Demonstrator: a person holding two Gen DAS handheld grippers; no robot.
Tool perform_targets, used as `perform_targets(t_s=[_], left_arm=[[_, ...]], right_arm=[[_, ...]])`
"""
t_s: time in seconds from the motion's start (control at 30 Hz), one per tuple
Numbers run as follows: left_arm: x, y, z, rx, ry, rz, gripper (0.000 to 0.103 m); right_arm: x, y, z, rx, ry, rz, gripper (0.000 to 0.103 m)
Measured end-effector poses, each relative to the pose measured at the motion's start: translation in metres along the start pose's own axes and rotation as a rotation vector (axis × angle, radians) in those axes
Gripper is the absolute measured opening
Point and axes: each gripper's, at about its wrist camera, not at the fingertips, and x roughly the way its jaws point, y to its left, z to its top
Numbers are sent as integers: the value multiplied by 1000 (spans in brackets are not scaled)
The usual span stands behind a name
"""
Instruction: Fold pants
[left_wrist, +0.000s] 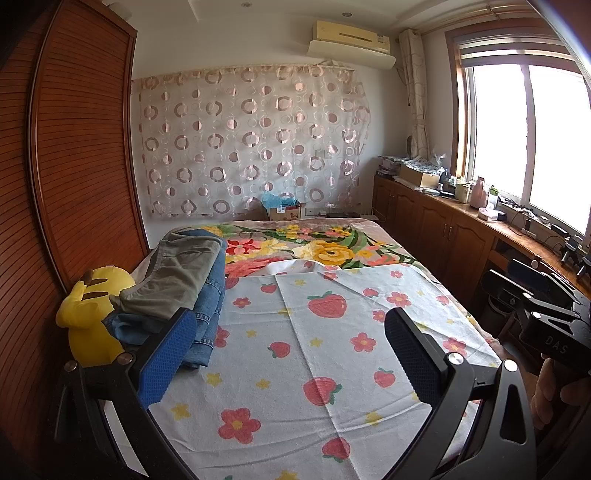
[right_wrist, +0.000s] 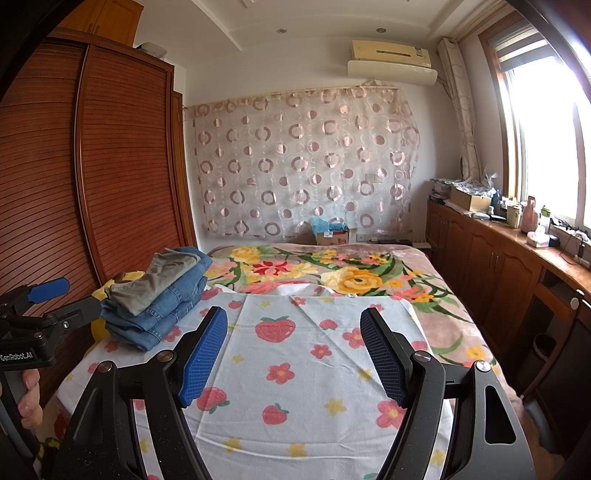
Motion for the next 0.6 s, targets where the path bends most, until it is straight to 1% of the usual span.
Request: perform_targets(t_s=[0.6], left_arm=[[-1,1,-1,0,-2,-1,102]], right_arm=[[-2,2,-1,1,-3,-4,76]])
